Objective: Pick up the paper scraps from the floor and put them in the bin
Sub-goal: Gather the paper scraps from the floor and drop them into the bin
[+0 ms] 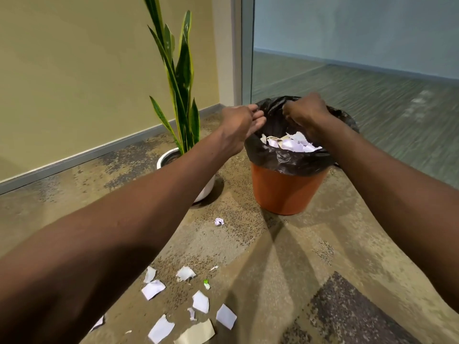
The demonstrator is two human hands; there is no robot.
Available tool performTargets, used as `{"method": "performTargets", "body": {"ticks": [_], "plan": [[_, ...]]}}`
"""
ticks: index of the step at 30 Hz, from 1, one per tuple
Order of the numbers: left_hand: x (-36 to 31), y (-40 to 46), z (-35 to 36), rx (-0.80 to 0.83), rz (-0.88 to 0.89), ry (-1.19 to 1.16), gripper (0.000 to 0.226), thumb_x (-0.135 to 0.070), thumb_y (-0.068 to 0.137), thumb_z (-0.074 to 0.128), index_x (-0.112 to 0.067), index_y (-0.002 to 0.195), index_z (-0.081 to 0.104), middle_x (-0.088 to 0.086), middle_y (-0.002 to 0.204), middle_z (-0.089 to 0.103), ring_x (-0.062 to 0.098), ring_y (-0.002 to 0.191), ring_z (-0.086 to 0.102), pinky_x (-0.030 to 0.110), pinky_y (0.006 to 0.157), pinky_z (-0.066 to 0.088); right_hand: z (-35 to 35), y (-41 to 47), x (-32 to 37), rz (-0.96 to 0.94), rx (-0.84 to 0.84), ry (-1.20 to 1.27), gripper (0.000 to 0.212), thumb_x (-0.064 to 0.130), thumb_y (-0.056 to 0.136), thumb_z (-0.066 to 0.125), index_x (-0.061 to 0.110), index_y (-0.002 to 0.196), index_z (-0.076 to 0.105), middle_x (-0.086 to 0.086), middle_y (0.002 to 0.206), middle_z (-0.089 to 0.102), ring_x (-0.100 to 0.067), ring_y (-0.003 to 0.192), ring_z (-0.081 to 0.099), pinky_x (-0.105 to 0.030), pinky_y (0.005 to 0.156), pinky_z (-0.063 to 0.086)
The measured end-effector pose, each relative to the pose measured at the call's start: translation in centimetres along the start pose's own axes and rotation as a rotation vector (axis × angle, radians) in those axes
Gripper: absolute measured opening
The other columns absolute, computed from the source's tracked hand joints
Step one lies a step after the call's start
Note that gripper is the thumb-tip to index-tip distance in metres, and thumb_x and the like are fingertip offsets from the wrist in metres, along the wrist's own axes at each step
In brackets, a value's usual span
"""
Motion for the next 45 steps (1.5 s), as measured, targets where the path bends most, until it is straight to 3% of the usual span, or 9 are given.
{"method": "performTargets", "body": {"ticks": [5, 11, 18, 24, 30, 33, 36, 39, 45], "plan": [[0.9, -2.6, -5.0, -0.017, 0.021, 0.046, 0.031, 0.012, 0.096, 0.034, -0.002, 0.089, 0.06, 0.009, 0.075, 0.062, 0.014, 0.062, 0.064, 0.024, 0.061, 0.055, 3.8, -7.1, 2.6, -0.449, 0.126, -0.064, 0.021, 0.02, 0.092, 0.061, 0.012, 0.077, 0.074, -0.005, 0.071, 0.073, -0.011, 0.057, 0.067, -0.019, 0.057, 0.056], [5.3, -5.7, -16.5, -0.215, -0.062, 0.135, 0.021, 0.009, 0.096, 0.042, 0.001, 0.092, 0.061, 0.013, 0.078, 0.062, 0.022, 0.068, 0.061, 0.027, 0.065, 0.056, 15.5, -14.3, -4.9, -0.5, 0.654, -0.408, 0.023, 0.013, 0.093, 0.059, 0.007, 0.075, 0.071, -0.014, 0.076, 0.072, -0.014, 0.06, 0.061, -0.024, 0.056, 0.048], [13.1, -13.3, -33.2, -0.426, -0.07, 0.765, 0.028, 0.003, 0.097, 0.042, -0.002, 0.1, 0.07, 0.013, 0.098, 0.071, 0.022, 0.086, 0.064, 0.031, 0.078, 0.049, 22.9, -15.6, -16.1, -0.393, 0.909, -0.817, 0.054, 0.011, 0.091, 0.055, 0.018, 0.145, 0.049, -0.015, 0.153, 0.04, -0.032, 0.141, 0.038, -0.037, 0.114, 0.034], [16.6, -24.5, -43.3, -0.681, -0.037, 1.158, 0.03, -0.003, 0.096, 0.047, -0.011, 0.116, 0.068, 0.008, 0.119, 0.07, 0.027, 0.11, 0.064, 0.034, 0.093, 0.046, 24.5, -17.3, -18.9, -0.514, 0.752, -0.75, 0.023, -0.003, 0.086, 0.054, 0.001, 0.098, 0.073, -0.015, 0.103, 0.065, -0.032, 0.104, 0.06, -0.031, 0.084, 0.045], [21.6, -34.4, -45.6, -1.145, -0.289, 1.255, 0.045, -0.034, 0.096, 0.052, -0.002, 0.127, 0.052, 0.023, 0.128, 0.052, 0.041, 0.122, 0.046, 0.054, 0.103, 0.037, 28.1, -25.1, -17.8, -0.667, 1.011, -0.509, 0.038, 0.026, 0.087, 0.07, 0.016, 0.124, 0.067, -0.008, 0.119, 0.064, -0.026, 0.113, 0.06, -0.028, 0.089, 0.042], [23.7, -34.5, -43.3, -1.043, -0.329, 1.25, 0.05, -0.041, 0.098, 0.043, -0.002, 0.13, 0.046, 0.025, 0.139, 0.041, 0.043, 0.129, 0.038, 0.056, 0.108, 0.032, 30.0, -27.6, -18.8, -0.609, 1.056, -0.634, 0.074, 0.053, 0.091, 0.06, 0.027, 0.155, 0.032, -0.006, 0.163, 0.024, -0.026, 0.149, 0.023, -0.046, 0.119, 0.023], [24.1, -32.3, -39.7, -0.826, -0.122, 1.06, 0.04, -0.039, 0.101, 0.036, -0.013, 0.129, 0.045, 0.015, 0.136, 0.048, 0.034, 0.124, 0.049, 0.053, 0.103, 0.043, 30.7, -31.1, -19.4, -0.703, 1.173, -0.614, 0.081, 0.062, 0.091, 0.047, 0.032, 0.159, 0.014, 0.0, 0.167, 0.004, -0.021, 0.154, 0.003, -0.05, 0.123, 0.005], [23.2, -30.1, -36.6, -0.721, 0.128, 0.747, 0.033, -0.037, 0.103, 0.038, -0.029, 0.132, 0.051, -0.014, 0.127, 0.06, 0.004, 0.118, 0.057, 0.034, 0.1, 0.049, 30.3, -33.6, -19.4, -0.724, 1.237, -0.406, 0.073, 0.058, 0.09, 0.047, 0.032, 0.155, 0.026, 0.006, 0.166, 0.014, -0.008, 0.15, 0.012, -0.042, 0.122, 0.013], [22.6, -24.9, -42.0, -0.667, -0.105, 1.15, 0.062, -0.038, 0.106, 0.031, -0.002, 0.155, 0.018, 0.016, 0.163, 0.015, 0.028, 0.152, 0.012, 0.044, 0.123, 0.012, 31.5, -29.7, -18.1, -0.686, 1.172, -0.602, 0.074, 0.047, 0.098, 0.051, 0.021, 0.158, 0.017, -0.003, 0.166, 0.014, -0.022, 0.152, 0.017, -0.042, 0.123, 0.018]]}}
Point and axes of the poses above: each hand's wrist, its own y-axis towards the middle knuckle, its own z-axis out of the palm, x = y × z, the point moved 4 cm from there along y, towards the middle knuckle
